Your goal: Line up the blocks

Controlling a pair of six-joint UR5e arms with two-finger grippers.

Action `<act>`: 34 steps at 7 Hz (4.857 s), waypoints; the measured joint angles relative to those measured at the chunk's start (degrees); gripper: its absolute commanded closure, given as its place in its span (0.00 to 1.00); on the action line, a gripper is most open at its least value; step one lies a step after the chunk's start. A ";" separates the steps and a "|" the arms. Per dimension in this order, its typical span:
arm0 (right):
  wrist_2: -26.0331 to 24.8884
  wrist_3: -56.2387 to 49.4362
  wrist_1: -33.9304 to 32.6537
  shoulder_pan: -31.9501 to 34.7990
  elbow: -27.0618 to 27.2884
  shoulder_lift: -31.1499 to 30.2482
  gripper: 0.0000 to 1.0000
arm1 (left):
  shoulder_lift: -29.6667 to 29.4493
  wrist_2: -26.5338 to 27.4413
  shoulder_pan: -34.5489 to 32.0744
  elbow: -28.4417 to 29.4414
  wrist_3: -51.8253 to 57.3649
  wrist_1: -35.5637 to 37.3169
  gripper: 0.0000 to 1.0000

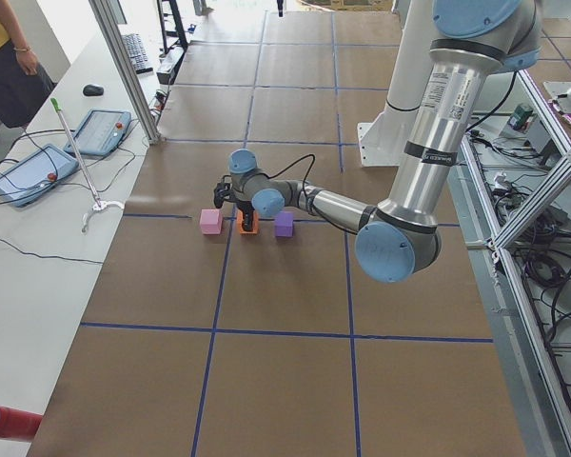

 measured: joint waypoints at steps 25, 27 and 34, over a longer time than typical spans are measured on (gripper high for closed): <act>0.00 0.00 0.00 0.00 0.00 0.00 0.00 | 4.58 -13.75 -43.69 0.66 59.13 28.01 0.01; 0.02 0.00 0.00 0.00 0.00 0.00 0.00 | 5.02 -13.70 -44.71 1.26 61.16 28.03 0.00; 0.00 0.00 -0.06 0.00 0.00 0.00 0.00 | 7.52 -8.86 -44.65 0.04 60.59 27.93 0.00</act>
